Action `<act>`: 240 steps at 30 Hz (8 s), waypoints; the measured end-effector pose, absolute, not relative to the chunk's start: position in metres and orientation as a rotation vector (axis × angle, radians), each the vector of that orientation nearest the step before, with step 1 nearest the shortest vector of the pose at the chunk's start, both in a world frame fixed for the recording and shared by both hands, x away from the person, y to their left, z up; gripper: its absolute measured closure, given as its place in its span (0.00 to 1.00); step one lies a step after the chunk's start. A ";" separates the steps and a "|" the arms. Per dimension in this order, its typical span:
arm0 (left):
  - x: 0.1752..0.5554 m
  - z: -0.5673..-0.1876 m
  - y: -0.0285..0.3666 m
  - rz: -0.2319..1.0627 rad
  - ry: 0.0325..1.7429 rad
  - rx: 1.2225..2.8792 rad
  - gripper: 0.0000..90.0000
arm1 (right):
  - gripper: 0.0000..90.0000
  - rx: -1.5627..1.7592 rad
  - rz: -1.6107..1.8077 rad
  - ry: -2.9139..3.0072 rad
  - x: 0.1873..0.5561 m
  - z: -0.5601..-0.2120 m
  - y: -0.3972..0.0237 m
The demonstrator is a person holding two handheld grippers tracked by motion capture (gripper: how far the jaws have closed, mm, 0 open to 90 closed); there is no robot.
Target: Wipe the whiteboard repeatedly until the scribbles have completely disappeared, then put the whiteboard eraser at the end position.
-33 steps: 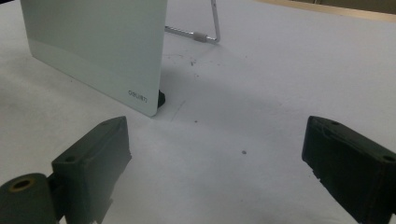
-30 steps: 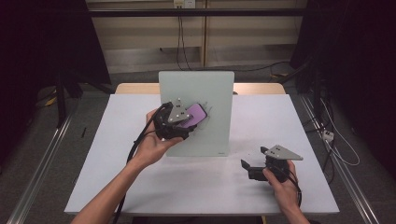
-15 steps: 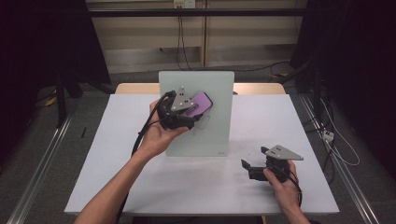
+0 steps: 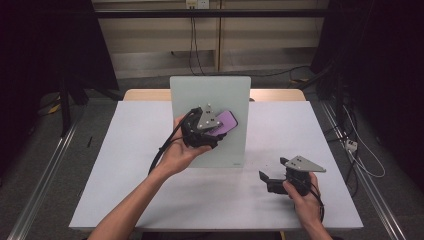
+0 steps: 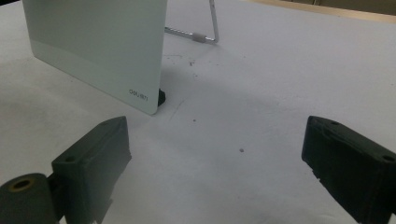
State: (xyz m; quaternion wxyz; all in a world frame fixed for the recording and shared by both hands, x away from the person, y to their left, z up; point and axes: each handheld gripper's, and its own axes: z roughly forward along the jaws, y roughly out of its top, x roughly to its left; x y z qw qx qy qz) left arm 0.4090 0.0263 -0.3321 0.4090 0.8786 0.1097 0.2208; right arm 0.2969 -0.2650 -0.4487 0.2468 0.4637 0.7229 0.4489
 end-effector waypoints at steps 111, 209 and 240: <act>0.395 -0.370 0.036 0.493 0.288 2.330 0.46 | 0.09 1.268 1.222 1.972 0.297 -0.449 -0.264; 0.411 -0.338 0.109 0.526 0.455 2.172 0.46 | 0.09 1.262 1.225 1.986 0.300 -0.450 -0.261; 0.388 -0.352 0.108 0.308 0.405 2.265 0.45 | 0.09 1.273 1.229 1.979 0.298 -0.450 -0.263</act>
